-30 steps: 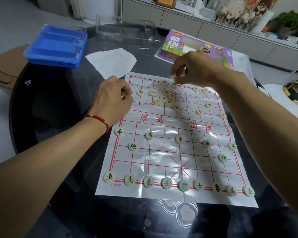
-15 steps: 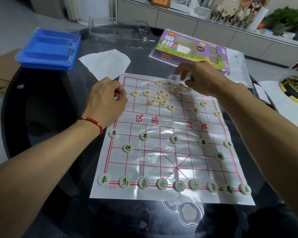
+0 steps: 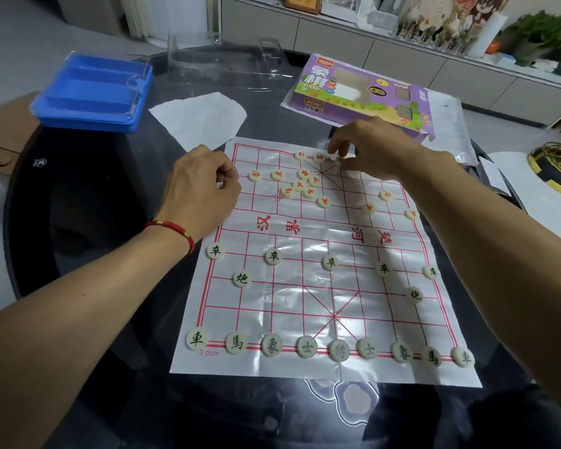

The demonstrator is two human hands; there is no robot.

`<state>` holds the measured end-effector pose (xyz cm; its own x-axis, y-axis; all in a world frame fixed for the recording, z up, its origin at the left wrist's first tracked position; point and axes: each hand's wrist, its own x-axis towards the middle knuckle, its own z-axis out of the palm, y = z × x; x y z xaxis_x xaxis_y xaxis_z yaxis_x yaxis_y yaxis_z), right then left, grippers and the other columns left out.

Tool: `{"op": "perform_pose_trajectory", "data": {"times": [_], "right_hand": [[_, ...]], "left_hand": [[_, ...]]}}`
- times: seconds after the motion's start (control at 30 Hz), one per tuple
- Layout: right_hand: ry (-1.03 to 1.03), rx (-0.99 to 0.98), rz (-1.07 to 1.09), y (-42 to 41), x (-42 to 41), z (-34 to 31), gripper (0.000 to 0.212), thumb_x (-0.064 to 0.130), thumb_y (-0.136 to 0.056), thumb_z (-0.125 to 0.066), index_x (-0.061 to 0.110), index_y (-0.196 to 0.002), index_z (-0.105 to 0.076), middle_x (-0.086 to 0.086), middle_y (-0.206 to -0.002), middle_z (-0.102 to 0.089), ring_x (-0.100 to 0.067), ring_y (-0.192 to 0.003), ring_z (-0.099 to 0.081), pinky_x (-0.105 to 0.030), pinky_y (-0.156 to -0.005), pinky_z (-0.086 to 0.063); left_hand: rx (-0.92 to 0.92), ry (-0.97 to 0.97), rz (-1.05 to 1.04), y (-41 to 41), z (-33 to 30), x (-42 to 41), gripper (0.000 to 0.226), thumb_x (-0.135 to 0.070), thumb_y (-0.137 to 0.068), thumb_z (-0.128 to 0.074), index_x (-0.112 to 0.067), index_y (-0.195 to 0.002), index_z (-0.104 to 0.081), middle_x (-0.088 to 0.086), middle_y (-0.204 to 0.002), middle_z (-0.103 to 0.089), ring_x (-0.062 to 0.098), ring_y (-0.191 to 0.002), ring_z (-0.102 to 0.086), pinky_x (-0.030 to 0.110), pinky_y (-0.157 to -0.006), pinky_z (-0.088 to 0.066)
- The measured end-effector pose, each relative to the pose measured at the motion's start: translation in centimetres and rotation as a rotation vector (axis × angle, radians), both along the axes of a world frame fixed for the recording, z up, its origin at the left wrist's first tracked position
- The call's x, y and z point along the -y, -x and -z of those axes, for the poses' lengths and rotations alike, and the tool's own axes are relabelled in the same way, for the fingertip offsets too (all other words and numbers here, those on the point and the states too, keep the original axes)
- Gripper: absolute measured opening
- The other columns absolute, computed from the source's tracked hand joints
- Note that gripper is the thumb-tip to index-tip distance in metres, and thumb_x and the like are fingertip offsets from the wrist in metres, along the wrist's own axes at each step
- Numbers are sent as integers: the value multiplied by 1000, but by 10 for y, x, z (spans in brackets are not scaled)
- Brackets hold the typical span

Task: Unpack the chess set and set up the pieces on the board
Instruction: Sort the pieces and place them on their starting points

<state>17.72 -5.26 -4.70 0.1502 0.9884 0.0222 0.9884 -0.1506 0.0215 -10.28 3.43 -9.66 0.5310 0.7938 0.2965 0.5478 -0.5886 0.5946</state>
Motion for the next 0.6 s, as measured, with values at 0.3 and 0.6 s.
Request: {"op": "perform_pose_trajectory", "data": {"times": [0.3, 0.6], "right_hand": [[-1, -24, 0, -1, 2, -3, 41, 12, -84, -80, 11, -124, -68, -8, -118, -71, -24, -102, -68, -27, -81, -53], [-108, 25, -19, 15, -7, 3, 28, 26, -91, -73, 15, -117, -73, -7, -111, -73, -24, -95, -69, -45, -77, -61]], "left_hand": [[3, 3, 1, -1, 2, 0, 8, -18, -94, -64, -11, -99, -67, 8, -110, -62, 15, -93, -55, 23, -74, -43], [-5, 1, -2, -1, 2, -1, 7, -18, -94, -65, -13, -97, -68, 7, -109, -62, 15, -92, -56, 23, -75, -44]]}}
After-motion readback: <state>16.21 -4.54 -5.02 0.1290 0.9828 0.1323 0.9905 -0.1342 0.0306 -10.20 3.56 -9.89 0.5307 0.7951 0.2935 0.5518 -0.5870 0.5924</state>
